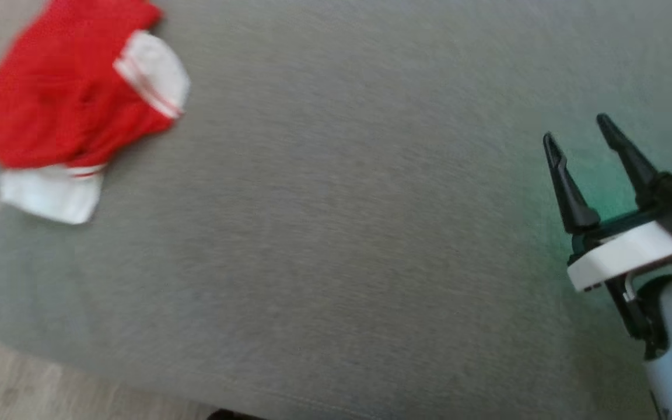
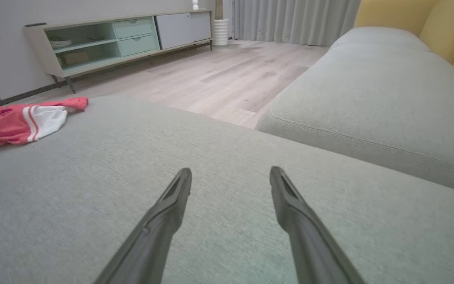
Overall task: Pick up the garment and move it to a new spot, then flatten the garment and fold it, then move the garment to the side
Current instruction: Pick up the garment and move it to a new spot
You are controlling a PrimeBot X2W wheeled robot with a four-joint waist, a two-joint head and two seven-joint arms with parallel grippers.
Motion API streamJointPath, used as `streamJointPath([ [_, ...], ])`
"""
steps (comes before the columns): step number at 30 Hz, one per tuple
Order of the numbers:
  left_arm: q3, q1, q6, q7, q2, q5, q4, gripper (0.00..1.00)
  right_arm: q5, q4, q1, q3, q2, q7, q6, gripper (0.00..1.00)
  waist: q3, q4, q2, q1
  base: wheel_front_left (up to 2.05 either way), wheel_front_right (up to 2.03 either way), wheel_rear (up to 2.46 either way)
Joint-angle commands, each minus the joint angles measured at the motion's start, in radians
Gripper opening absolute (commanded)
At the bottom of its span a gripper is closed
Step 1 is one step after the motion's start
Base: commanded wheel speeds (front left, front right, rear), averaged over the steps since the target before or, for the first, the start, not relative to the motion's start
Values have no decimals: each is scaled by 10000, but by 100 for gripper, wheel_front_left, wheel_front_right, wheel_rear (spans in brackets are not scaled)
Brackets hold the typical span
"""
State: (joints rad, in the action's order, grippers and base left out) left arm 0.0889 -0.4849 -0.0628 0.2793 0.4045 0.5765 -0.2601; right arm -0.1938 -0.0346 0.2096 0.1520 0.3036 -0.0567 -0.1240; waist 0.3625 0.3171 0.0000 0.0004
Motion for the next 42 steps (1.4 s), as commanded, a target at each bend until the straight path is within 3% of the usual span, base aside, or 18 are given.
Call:
streamJointPath([
  [1,555,-417,-80,115,725,62,166,100,-46,-433,133,169,136,-16,-67,100,1130,-1178,0,-4,0,0,0],
  [6,1128,-561,-199,1224,1062,872,-886,100,-74,-739,267,144,94,47,-67,100,1676,-2030,0,-4,0,0,0],
  [15,1453,-142,-1049,3921,900,2041,-2197,97,-190,-773,350,162,-102,339,-67,100,1749,-2897,0,-4,0,0,0],
  [16,1448,-85,-1082,4095,902,2097,-2181,36,-199,-755,335,156,-126,346,-67,100,1705,-2930,0,-4,0,0,0],
  [17,1456,-35,-1113,4141,917,2105,-2132,0,-210,-738,321,140,-151,355,-67,100,1657,-2950,0,-4,0,0,0],
  [24,1489,143,-935,3963,1086,2071,-1593,0,-257,-541,231,118,-249,445,-67,100,995,-2851,0,-4,0,0,0],
  [34,940,-948,276,3364,2237,1471,739,0,-535,442,-155,392,-828,871,-67,100,-1395,-2672,0,-4,0,0,0],
  [39,150,-2070,674,3601,2186,1403,1912,0,-574,872,-425,427,-1157,1062,-67,100,-2304,-2773,0,-4,0,0,0],
  [42,-532,-2833,833,3783,1779,1442,2542,0,-567,1020,-538,458,-1341,1124,-67,100,-2710,-2910,0,-4,0,0,0],
])
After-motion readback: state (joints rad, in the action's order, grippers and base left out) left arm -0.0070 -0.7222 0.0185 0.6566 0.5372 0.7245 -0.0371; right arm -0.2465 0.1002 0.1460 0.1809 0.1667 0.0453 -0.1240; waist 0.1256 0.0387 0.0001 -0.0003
